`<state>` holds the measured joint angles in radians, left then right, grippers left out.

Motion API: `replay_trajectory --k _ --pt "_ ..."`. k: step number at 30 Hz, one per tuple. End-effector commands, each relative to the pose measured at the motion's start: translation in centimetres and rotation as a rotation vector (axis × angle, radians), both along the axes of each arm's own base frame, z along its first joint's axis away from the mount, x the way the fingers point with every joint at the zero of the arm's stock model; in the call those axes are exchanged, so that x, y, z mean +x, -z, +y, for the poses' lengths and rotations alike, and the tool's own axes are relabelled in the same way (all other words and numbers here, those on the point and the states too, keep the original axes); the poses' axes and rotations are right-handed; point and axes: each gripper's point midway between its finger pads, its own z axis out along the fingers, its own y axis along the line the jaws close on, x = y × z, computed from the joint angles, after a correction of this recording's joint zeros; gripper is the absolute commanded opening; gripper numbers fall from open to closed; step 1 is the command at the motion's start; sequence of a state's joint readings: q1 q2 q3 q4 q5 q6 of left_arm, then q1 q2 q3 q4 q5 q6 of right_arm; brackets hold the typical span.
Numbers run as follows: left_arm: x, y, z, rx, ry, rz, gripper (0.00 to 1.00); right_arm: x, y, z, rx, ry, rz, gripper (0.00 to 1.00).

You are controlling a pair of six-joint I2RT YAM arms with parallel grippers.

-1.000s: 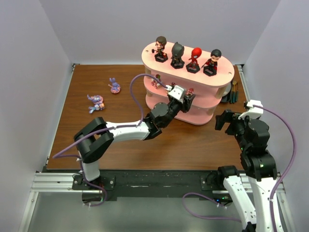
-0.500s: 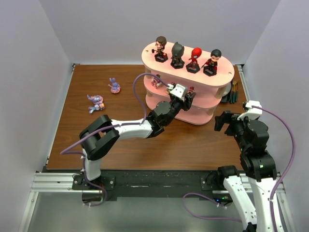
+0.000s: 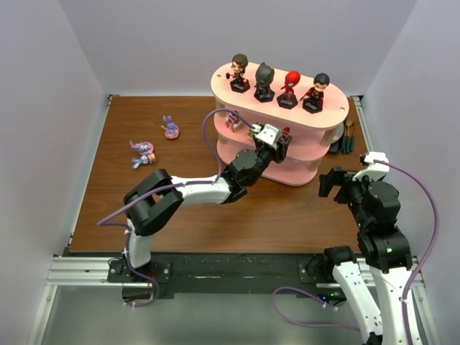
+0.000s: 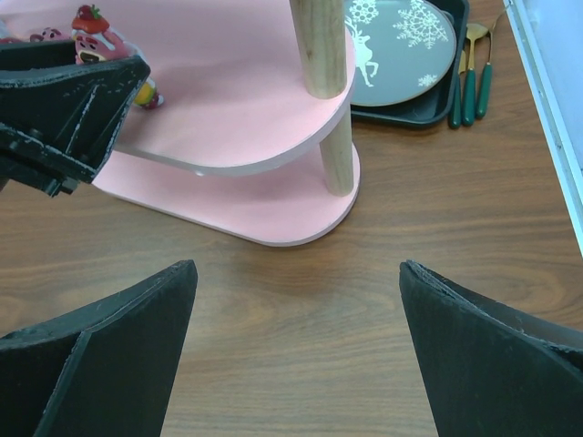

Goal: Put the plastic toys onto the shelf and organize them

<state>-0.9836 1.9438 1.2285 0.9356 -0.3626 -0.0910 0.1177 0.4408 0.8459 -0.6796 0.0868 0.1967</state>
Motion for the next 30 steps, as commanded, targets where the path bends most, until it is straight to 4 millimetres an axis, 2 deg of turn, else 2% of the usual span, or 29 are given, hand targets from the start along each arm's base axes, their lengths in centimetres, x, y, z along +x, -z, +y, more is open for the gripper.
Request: replay_trajectory --k 1,6,10,12,15,30 --pt "0.98 -3.32 0.56 -0.084 -0.036 -0.063 0.01 0.26 -0.66 0.17 -0.011 -0.015 -0.037 0.96" --pt "0.93 -3.05 0.23 -0.074 -0.022 -0.06 0.08 0.2 -0.78 0.18 -0.013 -0.017 -0.038 0.96" --pt "0.87 -2.77 0.29 -0.066 -0.021 -0.051 0.23 0.2 -0.79 0.18 -0.013 -0.017 -0.038 0.96" --pt "0.97 -2.7 0.4 -0.063 -0.026 -0.048 0.27 0.21 -0.72 0.21 -0.013 -0.019 -0.037 0.96" --pt "0.82 -2.73 0.47 -0.065 -0.025 -0.044 0.4 0.26 -0.66 0.21 -0.013 -0.019 -0.037 0.96" --pt "0.68 -2.99 1.18 -0.076 -0.038 -0.039 0.66 0.23 -0.82 0.45 -0.009 -0.032 -0.043 0.98"
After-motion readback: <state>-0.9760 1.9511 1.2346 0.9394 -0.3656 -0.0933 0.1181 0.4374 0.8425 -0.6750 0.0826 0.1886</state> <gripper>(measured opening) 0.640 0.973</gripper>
